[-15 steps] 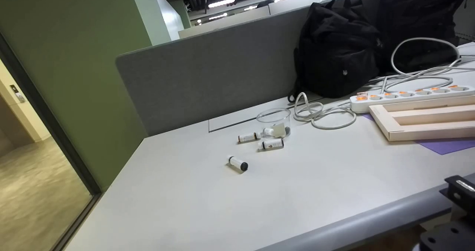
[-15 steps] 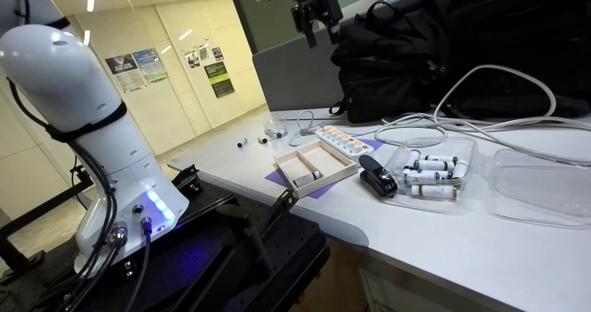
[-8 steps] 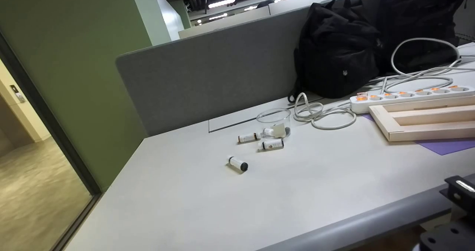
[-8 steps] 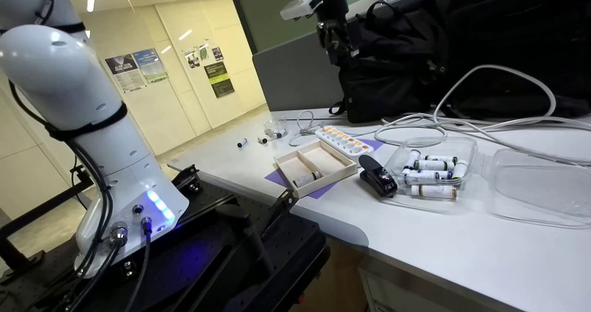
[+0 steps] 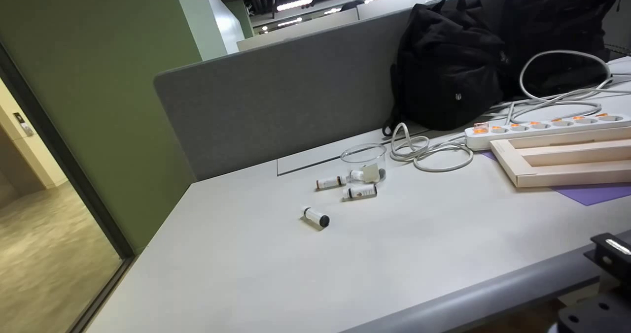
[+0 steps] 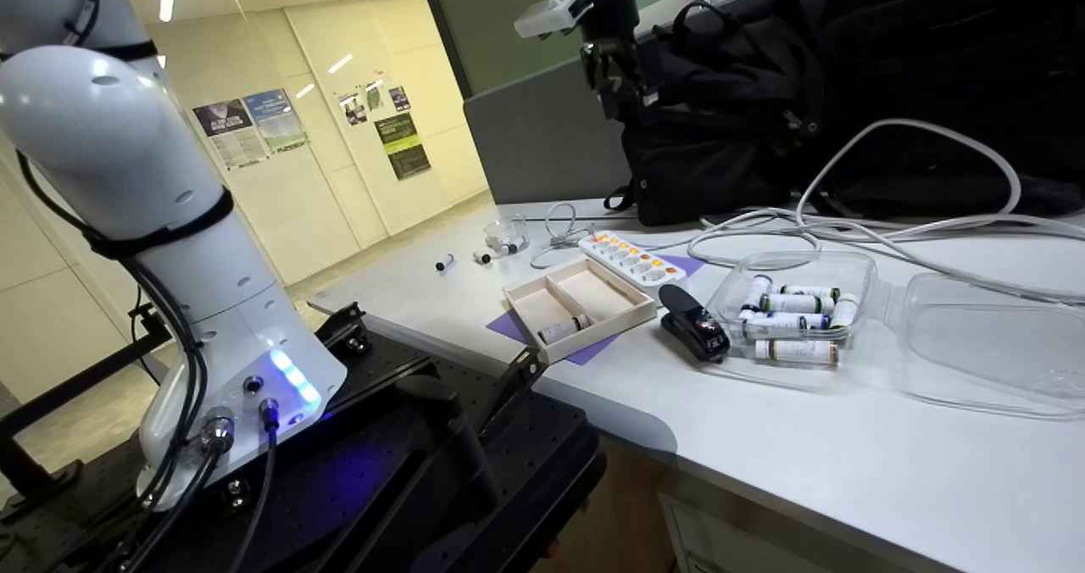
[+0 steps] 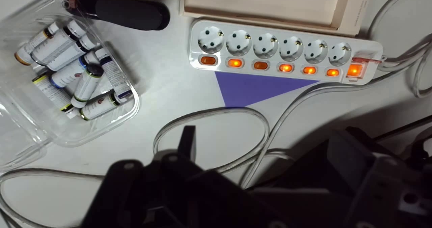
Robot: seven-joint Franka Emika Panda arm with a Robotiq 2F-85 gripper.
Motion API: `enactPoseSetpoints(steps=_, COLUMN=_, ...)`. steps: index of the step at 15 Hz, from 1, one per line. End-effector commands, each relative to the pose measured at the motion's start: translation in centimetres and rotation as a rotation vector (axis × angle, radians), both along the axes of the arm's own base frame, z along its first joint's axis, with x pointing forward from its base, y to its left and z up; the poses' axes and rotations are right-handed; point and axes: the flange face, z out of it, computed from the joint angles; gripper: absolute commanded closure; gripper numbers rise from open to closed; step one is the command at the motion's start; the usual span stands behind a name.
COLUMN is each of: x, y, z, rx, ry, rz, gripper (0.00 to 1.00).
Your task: Turn off the switch on the second position from the right
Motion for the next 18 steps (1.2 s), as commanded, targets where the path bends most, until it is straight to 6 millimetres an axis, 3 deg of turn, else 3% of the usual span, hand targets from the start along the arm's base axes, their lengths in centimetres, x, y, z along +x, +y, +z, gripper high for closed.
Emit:
enactPoseSetpoints(steps=1, x=2.0, y=-0.3, z=-2.6, rx=0.044, ry=0.027, rz=-0.014, gripper=0.27)
enactPoseSetpoints(steps=6, x=4.0, y=-0.4, z=-7.9, rx=0.084, ry=0.062, rz=-0.051, gripper=0.63)
enactPoseSetpoints(steps=11, x=5.4, y=-1.2, z=-12.1, rx=0.076, ry=0.079, rz=-0.070, gripper=0.98)
enactPoseSetpoints(steps=18, x=5.1, y=-2.4, z=-16.7, rx=0.052, ry=0.150, rz=-0.057, gripper=1.00)
